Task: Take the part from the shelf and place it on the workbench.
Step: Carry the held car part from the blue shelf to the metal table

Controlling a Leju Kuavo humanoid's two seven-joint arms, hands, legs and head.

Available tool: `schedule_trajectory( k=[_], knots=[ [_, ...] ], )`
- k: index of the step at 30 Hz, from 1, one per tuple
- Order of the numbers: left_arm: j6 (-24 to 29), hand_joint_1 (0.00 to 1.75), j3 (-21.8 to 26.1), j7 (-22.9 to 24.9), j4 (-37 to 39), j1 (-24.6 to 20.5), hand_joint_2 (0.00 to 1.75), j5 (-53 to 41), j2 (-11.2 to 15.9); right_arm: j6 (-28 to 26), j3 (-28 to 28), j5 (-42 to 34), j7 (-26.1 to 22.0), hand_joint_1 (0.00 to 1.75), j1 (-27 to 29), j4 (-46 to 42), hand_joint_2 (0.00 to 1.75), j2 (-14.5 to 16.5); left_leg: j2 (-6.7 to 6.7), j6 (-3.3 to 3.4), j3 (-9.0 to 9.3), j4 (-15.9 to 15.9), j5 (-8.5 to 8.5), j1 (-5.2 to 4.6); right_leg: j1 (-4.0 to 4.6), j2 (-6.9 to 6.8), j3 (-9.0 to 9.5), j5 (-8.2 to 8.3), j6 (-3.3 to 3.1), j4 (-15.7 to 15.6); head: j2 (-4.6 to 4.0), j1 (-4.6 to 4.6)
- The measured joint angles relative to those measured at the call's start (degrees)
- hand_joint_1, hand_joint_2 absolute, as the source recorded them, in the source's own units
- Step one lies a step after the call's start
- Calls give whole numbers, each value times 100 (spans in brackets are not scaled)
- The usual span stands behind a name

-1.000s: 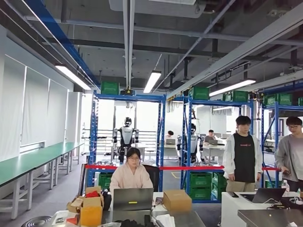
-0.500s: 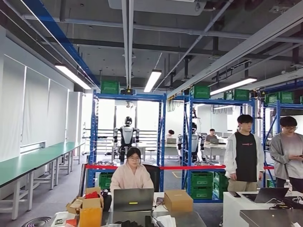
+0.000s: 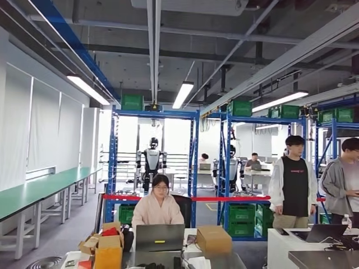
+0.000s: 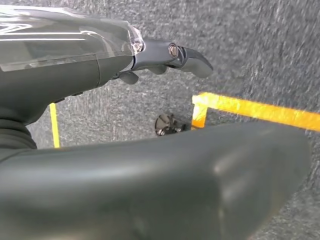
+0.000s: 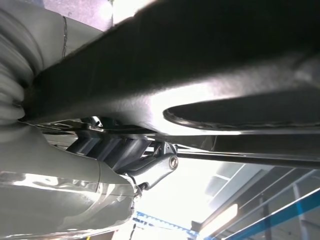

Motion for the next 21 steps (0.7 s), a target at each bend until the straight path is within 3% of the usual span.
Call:
schedule_trajectory(
  k=[2,4,6,7,8,9,11,12,13,18,19,21],
  knots=[
    [0,0,0,-1,0,2,175,-1,-3,0,-2,-2,-3,175,6,-9,175,-4,9,-60,37,-21,-34,-1,-27,2,69,-12,-49,-95,0,1],
    [0,0,0,-2,0,-8,175,-3,-4,0,-1,-3,-7,175,2,-19,175,-4,13,-98,-77,284,-205,-5,-60,-13,176,-15,-101,-192,-2,2],
    [-1,0,2,-2,0,-3,175,-3,-3,1,0,-2,-8,175,5,-16,175,-4,14,-130,-471,1022,-494,-3,-59,-29,252,-64,-138,-212,-3,2],
    [0,0,3,-1,0,8,175,-3,-3,2,2,-1,-8,175,13,-14,175,-4,14,-146,-679,1358,-575,-3,-57,-31,289,-99,-147,-212,-3,2],
    [0,0,7,0,0,20,175,-3,-3,3,3,1,-8,175,23,-11,175,-4,15,-158,-815,1524,-547,-2,-57,-27,334,-138,-145,-211,-3,2],
    [0,0,11,1,0,29,175,-3,-2,4,3,1,-7,175,32,-9,175,-3,16,-163,-843,1459,-391,0,-58,-21,394,-184,-136,-210,-3,2],
    [-1,0,25,1,0,34,175,-3,2,4,4,5,-3,175,43,-6,175,1,26,-147,-643,829,110,2,-61,-16,541,-300,-96,-207,-4,1],
    [-3,0,32,0,0,33,175,-3,4,4,5,11,1,175,40,-3,175,3,33,-127,-521,520,280,-5,-51,-14,596,-357,-64,-196,-5,3],
    [-4,0,37,0,0,30,175,-3,5,4,8,20,8,175,37,-2,175,5,37,-89,-424,294,333,-14,-43,-12,622,-401,-32,-186,-3,5],
    [-9,0,43,-11,0,38,175,-6,10,-13,29,42,31,175,22,-2,175,7,17,95,-254,73,172,-8,-42,-4,604,-490,99,-35,0,8],
    [-10,0,44,-12,0,32,175,-7,14,-16,30,42,31,175,13,-3,175,7,14,123,-200,48,151,6,-50,-4,497,-569,130,191,0,8],
    [-10,0,44,-13,0,20,175,-7,21,-17,33,41,31,175,4,-1,175,7,12,156,-113,21,89,8,-67,-5,60,-822,178,929,-1,7]
  ],
)
